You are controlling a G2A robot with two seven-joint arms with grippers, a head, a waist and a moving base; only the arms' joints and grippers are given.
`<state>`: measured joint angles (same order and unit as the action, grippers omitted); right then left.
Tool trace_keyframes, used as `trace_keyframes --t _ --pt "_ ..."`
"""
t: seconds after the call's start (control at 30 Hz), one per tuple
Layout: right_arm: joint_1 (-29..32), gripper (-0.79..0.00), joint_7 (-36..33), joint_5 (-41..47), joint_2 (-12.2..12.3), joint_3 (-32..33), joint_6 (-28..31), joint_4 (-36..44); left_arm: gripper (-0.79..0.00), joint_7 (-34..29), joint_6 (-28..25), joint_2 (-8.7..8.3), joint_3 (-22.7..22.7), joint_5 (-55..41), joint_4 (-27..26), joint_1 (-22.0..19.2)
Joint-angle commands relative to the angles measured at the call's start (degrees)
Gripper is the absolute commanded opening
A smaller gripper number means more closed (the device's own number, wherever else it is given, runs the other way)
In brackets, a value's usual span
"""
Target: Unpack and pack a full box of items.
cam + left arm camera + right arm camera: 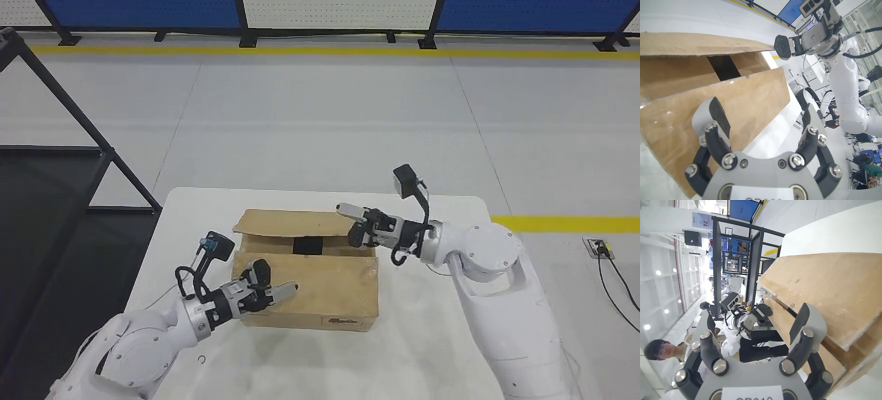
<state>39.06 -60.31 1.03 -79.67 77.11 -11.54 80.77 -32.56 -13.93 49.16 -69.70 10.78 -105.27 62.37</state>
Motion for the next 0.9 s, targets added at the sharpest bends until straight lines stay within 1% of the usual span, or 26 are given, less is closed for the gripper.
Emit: trace_keyframes --t 0.0,0.07,0.27,0.4,0.5,0.6,0.7,0.8,0.87 --pt "-0.54 0.000 -0.61 2.50 0.00 -0.06 -1.49 -1.52 0.000 0.31 0.22 0.24 0.46 0.17 0.39 -0.61" --pt "-1.00 0.000 -1.78 3.71 0.11 -0.27 -2.03 -2.86 0.000 0.60 0.36 0.45 0.74 0.17 0.60 -1.02" --pt "-0.47 0.000 -2.95 4.58 0.51 -1.40 -0.34 -5.25 0.000 1.24 0.22 0.90 1.02 0.29 0.92 -1.39" --pt "0.48 0.000 -2.32 4.49 0.81 -1.84 0.86 -5.57 0.000 1.71 -0.10 1.08 0.61 0.18 1.14 -0.97" --pt "0.93 0.000 -1.71 4.66 1.00 -2.15 1.52 -5.80 0.000 4.40 -1.00 1.20 -0.76 -1.44 0.95 0.12" --pt "1.60 0.000 -1.31 4.88 1.16 -2.58 3.22 -5.30 0.000 8.01 -2.24 1.02 -4.88 -5.93 0.46 3.14" --pt "1.86 0.000 0.36 3.81 1.28 -3.33 4.15 -4.63 0.000 10.85 -3.06 0.55 -11.11 -10.39 0.95 7.93" --pt "2.02 0.000 1.79 3.46 1.34 -4.00 5.68 -3.83 0.000 11.56 -3.58 0.06 -17.44 -13.29 1.84 13.41" --pt "2.09 0.000 2.36 3.23 1.41 -4.38 6.36 -3.36 0.000 10.86 -3.53 -0.19 -21.01 -14.63 2.76 17.08"
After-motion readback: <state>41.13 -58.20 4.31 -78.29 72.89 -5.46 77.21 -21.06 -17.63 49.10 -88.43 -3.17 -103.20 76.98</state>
